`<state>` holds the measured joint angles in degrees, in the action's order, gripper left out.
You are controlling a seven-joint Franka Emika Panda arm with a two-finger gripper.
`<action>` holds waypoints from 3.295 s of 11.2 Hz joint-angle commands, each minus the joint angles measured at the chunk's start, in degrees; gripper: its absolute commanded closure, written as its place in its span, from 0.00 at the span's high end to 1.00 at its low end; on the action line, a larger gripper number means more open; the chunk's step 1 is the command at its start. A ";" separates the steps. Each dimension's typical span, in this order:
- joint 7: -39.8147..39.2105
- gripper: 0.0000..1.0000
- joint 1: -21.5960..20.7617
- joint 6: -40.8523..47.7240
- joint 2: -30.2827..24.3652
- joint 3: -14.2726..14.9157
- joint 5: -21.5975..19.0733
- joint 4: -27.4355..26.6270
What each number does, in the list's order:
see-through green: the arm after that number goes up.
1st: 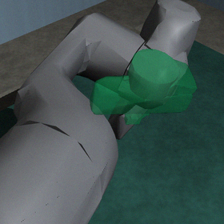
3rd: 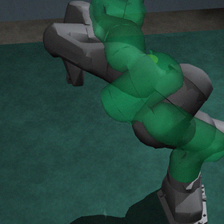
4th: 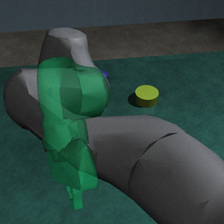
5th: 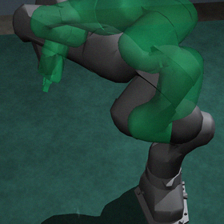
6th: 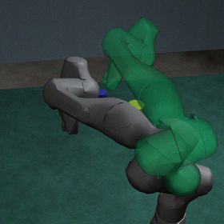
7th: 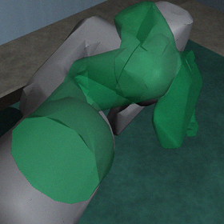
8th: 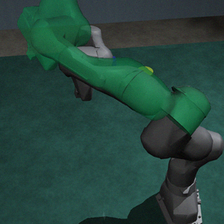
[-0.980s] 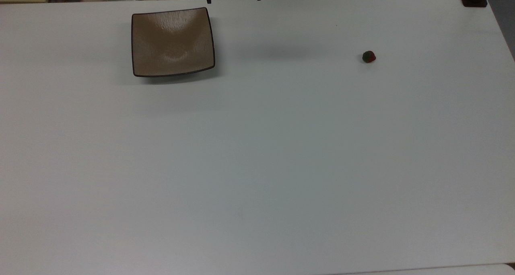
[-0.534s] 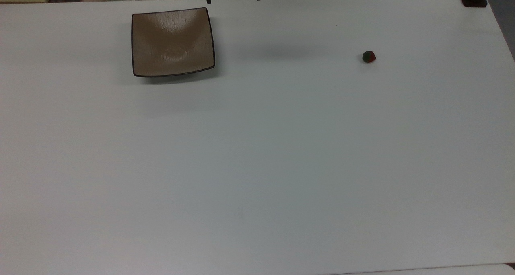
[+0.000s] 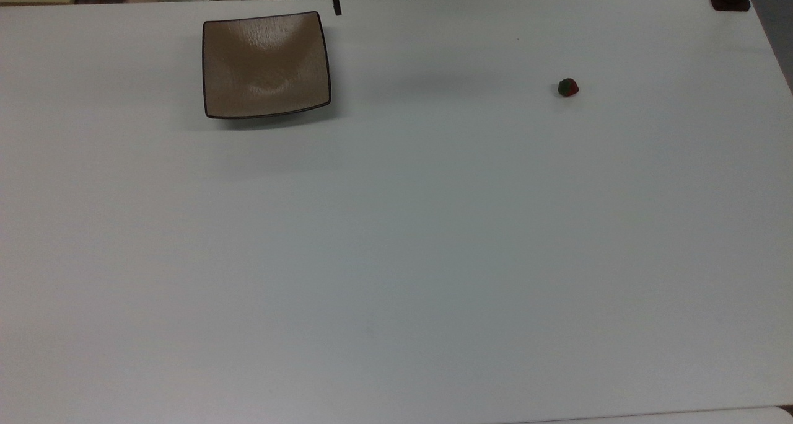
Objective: Strawberries on a ceramic plate
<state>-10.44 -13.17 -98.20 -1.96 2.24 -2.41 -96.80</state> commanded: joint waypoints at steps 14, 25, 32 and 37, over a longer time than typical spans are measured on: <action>-5.06 1.00 -1.15 4.86 1.35 -12.42 -0.75 -3.13; 23.79 1.00 -2.99 -10.40 8.55 -29.58 -3.12 -7.87; 25.03 1.00 -4.93 -24.74 14.88 -29.58 -3.65 -12.97; 24.68 1.00 -5.99 -30.02 18.92 -29.58 3.29 -15.53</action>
<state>13.82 -18.85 -125.30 15.89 -27.54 -1.25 -111.26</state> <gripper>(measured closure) 0.000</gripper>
